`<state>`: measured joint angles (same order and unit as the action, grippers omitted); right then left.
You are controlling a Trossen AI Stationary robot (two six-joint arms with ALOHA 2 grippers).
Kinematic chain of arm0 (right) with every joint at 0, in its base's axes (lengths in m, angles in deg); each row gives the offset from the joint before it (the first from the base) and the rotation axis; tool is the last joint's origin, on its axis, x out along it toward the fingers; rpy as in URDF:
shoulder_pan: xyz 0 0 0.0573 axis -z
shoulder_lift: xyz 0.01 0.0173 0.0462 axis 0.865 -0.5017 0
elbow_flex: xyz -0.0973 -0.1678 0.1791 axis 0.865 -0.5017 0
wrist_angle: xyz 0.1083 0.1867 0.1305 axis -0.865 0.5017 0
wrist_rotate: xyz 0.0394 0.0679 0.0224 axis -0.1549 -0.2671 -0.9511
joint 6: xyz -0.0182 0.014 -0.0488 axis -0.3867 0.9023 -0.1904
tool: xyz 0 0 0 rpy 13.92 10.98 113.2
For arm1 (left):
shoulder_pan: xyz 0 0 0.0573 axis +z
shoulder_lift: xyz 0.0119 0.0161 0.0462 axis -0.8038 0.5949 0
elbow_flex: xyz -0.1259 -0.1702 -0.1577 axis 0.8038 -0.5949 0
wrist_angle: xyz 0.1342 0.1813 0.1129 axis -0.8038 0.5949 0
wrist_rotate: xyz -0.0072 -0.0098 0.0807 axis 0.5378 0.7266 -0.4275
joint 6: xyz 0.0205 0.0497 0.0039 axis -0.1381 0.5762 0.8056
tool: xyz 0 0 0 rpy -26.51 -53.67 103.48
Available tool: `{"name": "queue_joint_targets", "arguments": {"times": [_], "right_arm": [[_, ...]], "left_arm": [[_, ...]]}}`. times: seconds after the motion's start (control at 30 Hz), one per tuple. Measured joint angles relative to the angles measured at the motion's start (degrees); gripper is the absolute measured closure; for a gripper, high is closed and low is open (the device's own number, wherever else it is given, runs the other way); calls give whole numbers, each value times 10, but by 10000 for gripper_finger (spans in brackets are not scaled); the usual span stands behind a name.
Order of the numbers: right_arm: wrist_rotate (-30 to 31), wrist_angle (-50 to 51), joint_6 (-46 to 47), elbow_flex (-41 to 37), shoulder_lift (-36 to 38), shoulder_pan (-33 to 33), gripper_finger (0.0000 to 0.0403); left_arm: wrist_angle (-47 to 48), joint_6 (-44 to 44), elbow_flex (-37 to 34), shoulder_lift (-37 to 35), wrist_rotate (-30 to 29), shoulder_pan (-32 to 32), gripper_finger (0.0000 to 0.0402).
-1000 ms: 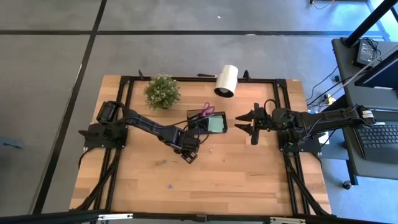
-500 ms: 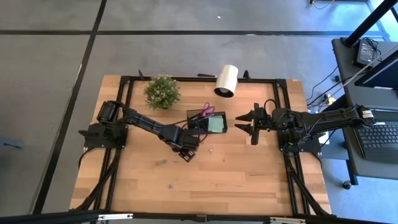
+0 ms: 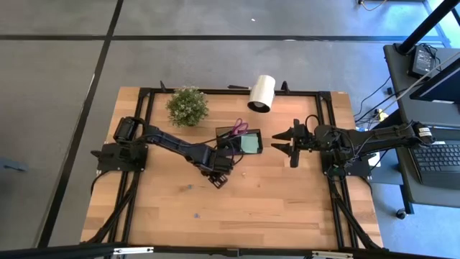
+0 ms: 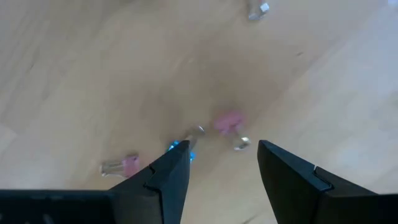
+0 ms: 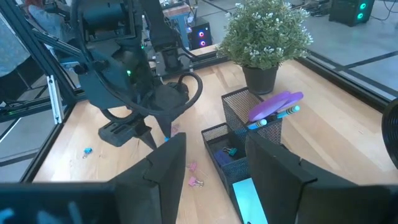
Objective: Pick and place office supplies into organizer
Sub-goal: Put the pink binder clip into the black desk organizer
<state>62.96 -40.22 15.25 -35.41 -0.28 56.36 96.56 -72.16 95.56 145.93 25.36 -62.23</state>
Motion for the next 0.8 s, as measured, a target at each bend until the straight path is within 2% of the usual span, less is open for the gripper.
{"name": "queue_joint_targets", "arguments": {"times": [0.63,0.8], "right_arm": [[0,0,1,0,0,0,232],[0,0,1,0,0,0,232]], "left_arm": [[-18,-23,7,-1,-9,-2,220],[-29,-25,7,-1,-13,-2,231]]}}
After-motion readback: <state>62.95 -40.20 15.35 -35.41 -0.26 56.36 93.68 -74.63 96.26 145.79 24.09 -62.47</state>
